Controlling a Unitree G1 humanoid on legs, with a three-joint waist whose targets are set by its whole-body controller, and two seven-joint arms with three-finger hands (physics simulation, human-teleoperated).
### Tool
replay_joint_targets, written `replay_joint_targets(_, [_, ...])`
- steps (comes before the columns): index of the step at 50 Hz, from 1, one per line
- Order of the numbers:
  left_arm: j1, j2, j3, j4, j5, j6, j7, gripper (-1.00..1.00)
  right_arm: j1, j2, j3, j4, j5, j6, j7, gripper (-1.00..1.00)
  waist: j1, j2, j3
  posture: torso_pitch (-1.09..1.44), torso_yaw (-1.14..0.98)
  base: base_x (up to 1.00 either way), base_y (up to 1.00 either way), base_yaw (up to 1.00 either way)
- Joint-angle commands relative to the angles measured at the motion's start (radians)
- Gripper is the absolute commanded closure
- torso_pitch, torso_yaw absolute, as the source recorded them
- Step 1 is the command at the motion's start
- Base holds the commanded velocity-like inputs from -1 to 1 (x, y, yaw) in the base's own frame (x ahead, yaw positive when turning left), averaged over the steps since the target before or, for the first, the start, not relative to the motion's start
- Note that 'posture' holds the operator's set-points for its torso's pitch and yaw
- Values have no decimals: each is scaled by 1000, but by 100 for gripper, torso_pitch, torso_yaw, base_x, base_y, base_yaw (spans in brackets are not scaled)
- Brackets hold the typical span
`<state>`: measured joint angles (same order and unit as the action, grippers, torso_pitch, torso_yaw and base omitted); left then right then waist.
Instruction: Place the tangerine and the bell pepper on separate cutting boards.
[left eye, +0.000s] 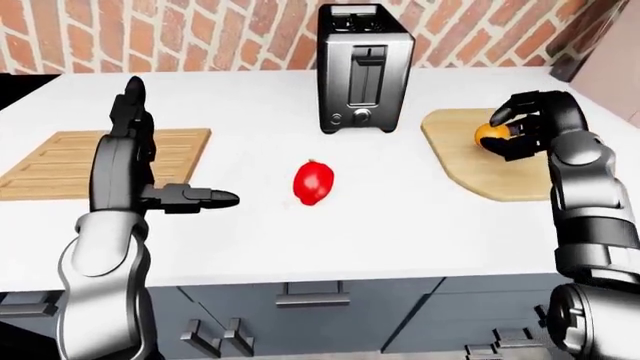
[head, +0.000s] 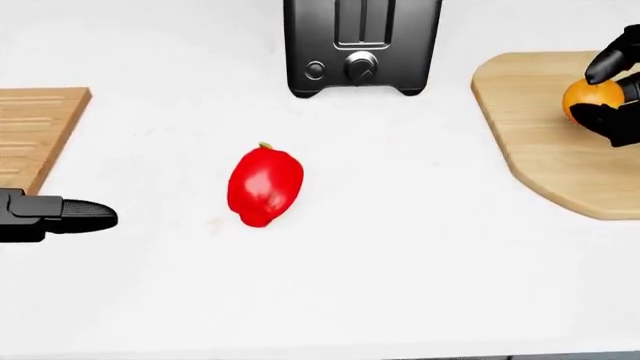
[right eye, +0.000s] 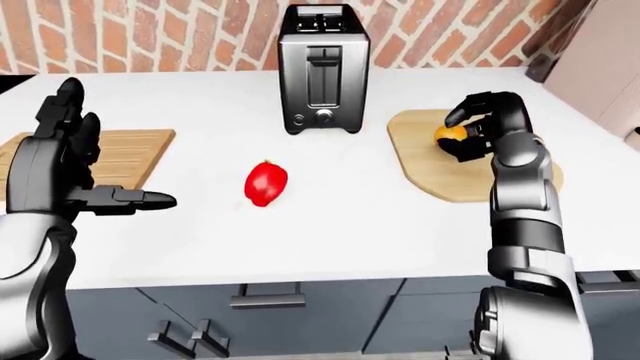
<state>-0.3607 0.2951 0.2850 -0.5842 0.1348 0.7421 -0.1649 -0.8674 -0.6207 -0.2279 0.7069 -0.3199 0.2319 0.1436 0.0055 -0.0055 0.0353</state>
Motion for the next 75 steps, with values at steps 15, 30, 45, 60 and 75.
replay_joint_targets(15, [-13,15,15,-41,4,-23,1,-100,-41,-30,-6,2,15,-57,-86,53,5,-9,-26,0,0,0,0,0])
replay_joint_targets(30, [-30,21,13,-41,6,-9,0,-100,-47,-32,-3,5,9,-60,-81,0,7,-12,-26,0,0,0,0,0])
replay_joint_targets(45, [-18,20,21,-48,4,-11,-1,-100,-45,-31,-3,-2,6,-55,-73,-67,7,-13,-27,0,0,0,0,0])
replay_joint_targets(60, [-39,19,-2,-32,15,-10,-7,-100,81,5,-52,-474,37,177,10,-100,14,-15,-23,0,0,0,0,0])
replay_joint_targets(75, [-121,22,-44,27,37,-5,-18,-100,174,71,-95,-999,116,457,59,-100,15,-17,-19,0,0,0,0,0])
